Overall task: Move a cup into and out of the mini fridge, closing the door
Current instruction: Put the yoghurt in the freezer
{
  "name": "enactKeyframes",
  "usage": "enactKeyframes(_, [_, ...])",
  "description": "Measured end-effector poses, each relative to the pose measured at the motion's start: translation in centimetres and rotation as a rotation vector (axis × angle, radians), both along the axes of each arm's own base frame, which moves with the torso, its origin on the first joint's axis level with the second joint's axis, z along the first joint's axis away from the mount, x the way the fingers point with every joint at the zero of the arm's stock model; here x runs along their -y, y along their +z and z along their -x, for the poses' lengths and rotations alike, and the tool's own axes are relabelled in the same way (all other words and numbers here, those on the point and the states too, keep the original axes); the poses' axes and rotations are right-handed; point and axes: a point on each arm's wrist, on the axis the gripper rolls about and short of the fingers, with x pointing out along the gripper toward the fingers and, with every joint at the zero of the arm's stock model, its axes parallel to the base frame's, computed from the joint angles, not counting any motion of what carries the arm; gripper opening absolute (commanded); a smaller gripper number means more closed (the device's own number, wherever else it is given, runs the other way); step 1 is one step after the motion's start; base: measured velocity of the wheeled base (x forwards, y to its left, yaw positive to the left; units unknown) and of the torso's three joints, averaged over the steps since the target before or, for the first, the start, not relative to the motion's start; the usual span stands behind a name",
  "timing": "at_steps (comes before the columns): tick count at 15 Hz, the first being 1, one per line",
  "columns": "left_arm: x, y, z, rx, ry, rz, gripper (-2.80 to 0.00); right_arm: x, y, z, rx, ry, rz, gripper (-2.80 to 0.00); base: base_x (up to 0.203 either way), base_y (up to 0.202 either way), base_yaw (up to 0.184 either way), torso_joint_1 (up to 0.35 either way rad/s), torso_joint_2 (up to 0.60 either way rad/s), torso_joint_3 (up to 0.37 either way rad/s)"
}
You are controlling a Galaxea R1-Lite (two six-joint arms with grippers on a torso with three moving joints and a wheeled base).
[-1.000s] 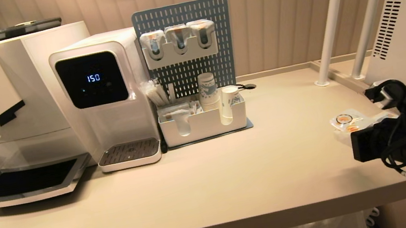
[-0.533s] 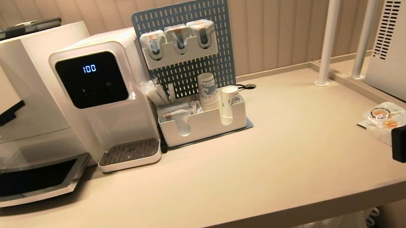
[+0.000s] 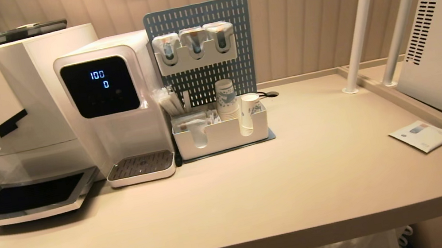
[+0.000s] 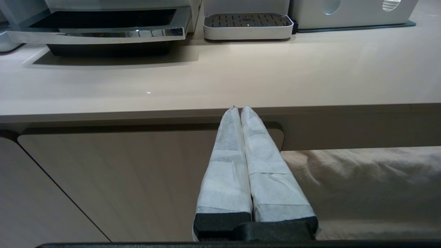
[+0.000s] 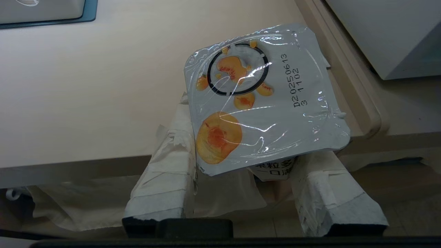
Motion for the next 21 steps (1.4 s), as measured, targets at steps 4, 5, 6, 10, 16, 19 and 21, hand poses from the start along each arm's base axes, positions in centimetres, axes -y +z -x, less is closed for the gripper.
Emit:
enactKeyframes(4, [0.0, 0.0, 0.0, -0.001, 0.0, 0.0, -2.8, 0.7, -0.9, 5.6, 0.035, 0.025, -0.011, -2.8, 0.0, 0.0, 0.0, 0.0, 0.0, 0.0])
enactKeyframes(5, [0.0, 0.0, 0.0, 0.0, 0.0, 0.0, -2.8, 0.8, -1.3, 6.8, 0.037, 0.031, -0.016, -2.8, 0.0, 0.0, 0.0, 0.0, 0.0, 0.0])
enactKeyframes(6, [0.0, 0.0, 0.0, -0.001, 0.0, 0.0, -2.8, 1.0, -1.9, 8.0, 0.041, 0.043, -0.026, -2.8, 0.0, 0.0, 0.0, 0.0, 0.0, 0.0])
enactKeyframes(10, [0.0, 0.0, 0.0, -0.001, 0.0, 0.0, -2.8, 1.1, -3.5, 10.1, 0.108, 0.088, -0.099, -2.8, 0.0, 0.0, 0.0, 0.0, 0.0, 0.0])
enactKeyframes(16, [0.0, 0.0, 0.0, 0.0, 0.0, 0.0, -2.8, 1.0, -6.6, 9.8, 0.094, 0.111, -0.036, -2.8, 0.0, 0.0, 0.0, 0.0, 0.0, 0.0])
enactKeyframes(19, [0.0, 0.0, 0.0, 0.0, 0.001, 0.0, -2.8, 0.9, -7.8, 9.7, 0.061, 0.141, -0.042, -2.8, 0.0, 0.0, 0.0, 0.0, 0.0, 0.0])
enactKeyframes(21, [0.0, 0.0, 0.0, 0.0, 0.0, 0.0, -2.8, 0.9, -8.5, 9.5, 0.067, 0.15, -0.036, -2.8, 0.0, 0.0, 0.0, 0.0, 0.0, 0.0])
